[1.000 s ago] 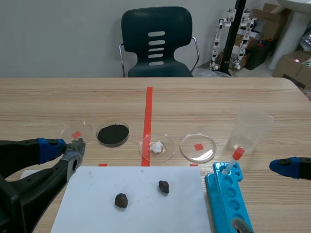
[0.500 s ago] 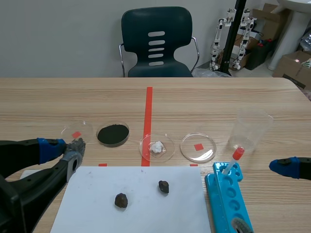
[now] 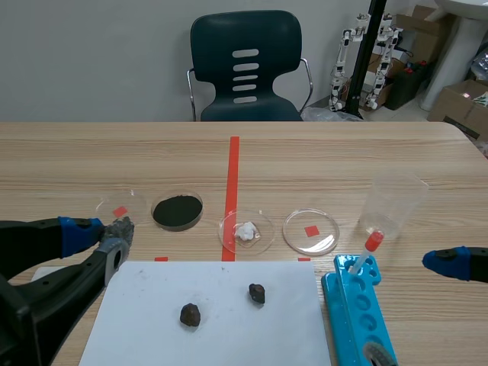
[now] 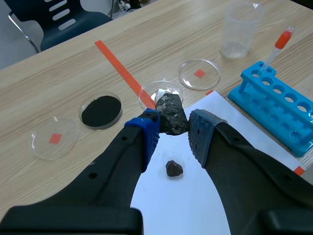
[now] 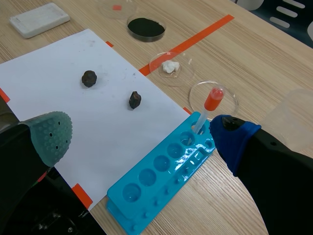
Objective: Pick up the left mineral with the left hand
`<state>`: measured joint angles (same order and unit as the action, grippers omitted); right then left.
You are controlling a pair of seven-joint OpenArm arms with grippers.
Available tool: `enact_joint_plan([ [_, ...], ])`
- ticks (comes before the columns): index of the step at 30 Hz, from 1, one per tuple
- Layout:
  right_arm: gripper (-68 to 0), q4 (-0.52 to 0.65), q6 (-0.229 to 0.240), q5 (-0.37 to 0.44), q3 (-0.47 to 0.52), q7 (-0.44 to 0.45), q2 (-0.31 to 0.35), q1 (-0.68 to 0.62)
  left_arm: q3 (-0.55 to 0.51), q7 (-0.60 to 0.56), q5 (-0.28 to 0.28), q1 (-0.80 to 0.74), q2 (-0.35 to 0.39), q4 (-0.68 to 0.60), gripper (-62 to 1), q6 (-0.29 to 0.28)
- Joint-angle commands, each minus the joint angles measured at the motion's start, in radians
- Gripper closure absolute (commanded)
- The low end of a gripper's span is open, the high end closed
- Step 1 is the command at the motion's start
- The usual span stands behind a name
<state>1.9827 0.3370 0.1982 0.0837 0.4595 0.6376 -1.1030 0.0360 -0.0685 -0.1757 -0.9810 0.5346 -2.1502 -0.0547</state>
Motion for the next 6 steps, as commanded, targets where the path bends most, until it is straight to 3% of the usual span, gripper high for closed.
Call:
enact_joint_plan([
  [1,-58.7,0.006,0.0,0.007,0.0,0.01,-0.001,0.006,0.002,-0.018,-0.006,0.001,-0.002,-0.007,-12.6,-0.001],
  [6,-58.7,0.006,0.0,0.007,0.0,0.01,-0.001,0.006,0.002,-0.018,-0.006,0.001,-0.002,-0.007,-12.6,-0.001],
])
